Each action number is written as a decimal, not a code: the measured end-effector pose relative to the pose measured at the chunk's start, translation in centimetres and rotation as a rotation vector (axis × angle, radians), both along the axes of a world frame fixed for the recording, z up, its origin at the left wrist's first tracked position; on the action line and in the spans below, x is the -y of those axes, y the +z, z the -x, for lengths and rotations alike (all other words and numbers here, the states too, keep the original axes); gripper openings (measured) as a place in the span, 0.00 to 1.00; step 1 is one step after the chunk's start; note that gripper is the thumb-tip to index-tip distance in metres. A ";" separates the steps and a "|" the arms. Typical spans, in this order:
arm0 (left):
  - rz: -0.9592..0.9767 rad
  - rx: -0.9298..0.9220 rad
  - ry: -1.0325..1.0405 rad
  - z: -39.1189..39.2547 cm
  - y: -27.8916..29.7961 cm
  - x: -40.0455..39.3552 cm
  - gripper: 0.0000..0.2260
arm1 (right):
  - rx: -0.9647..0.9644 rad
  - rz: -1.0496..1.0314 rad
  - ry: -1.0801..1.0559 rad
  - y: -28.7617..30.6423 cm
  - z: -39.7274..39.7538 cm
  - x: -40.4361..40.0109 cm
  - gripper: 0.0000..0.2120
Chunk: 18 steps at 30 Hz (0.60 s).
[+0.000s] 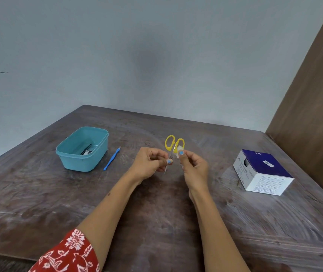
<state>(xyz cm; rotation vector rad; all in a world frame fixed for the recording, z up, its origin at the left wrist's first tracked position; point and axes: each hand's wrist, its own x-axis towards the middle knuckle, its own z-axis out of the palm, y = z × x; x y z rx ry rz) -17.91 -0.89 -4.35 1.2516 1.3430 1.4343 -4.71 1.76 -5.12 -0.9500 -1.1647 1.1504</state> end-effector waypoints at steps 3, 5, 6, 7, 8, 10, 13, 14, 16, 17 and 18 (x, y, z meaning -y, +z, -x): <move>0.008 0.024 -0.034 0.0 0.1 0.0 0.05 | -0.014 -0.003 -0.016 0.1 -0.1 0.0 0.07; 0.010 0.013 -0.066 -0.2 0.0 0.0 0.05 | -0.070 -0.010 -0.063 0.3 -0.2 -0.1 0.05; 0.012 0.005 -0.071 -0.3 -0.1 0.0 0.05 | -0.088 -0.011 -0.079 0.3 -0.3 -0.2 0.05; 0.012 0.001 -0.066 -0.4 -0.1 0.1 0.06 | -0.094 -0.009 -0.084 0.3 -0.3 -0.2 0.05; 0.011 0.001 -0.055 -0.4 -0.1 0.1 0.06 | -0.088 -0.004 -0.075 0.2 -0.2 -0.2 0.05; 0.005 0.008 -0.030 -0.4 -0.1 0.1 0.06 | -0.048 0.012 -0.026 0.1 -0.1 -0.1 0.06; 0.009 0.011 -0.020 -0.4 -0.1 0.0 0.05 | -0.028 0.023 -0.009 0.1 0.1 0.0 0.07; 0.010 0.009 -0.021 -0.4 -0.1 0.0 0.04 | -0.055 0.024 -0.032 0.1 0.0 0.0 0.07; 0.008 0.007 -0.033 -0.6 -0.2 0.0 0.05 | -0.111 0.029 -0.074 0.3 -0.2 -0.2 0.06; 0.007 0.007 -0.037 -0.7 -0.2 0.0 0.06 | -0.119 0.034 -0.077 0.3 -0.3 -0.2 0.06; 0.006 0.007 -0.035 -0.8 -0.3 -0.1 0.06 | -0.109 0.042 -0.068 0.2 -0.3 -0.2 0.06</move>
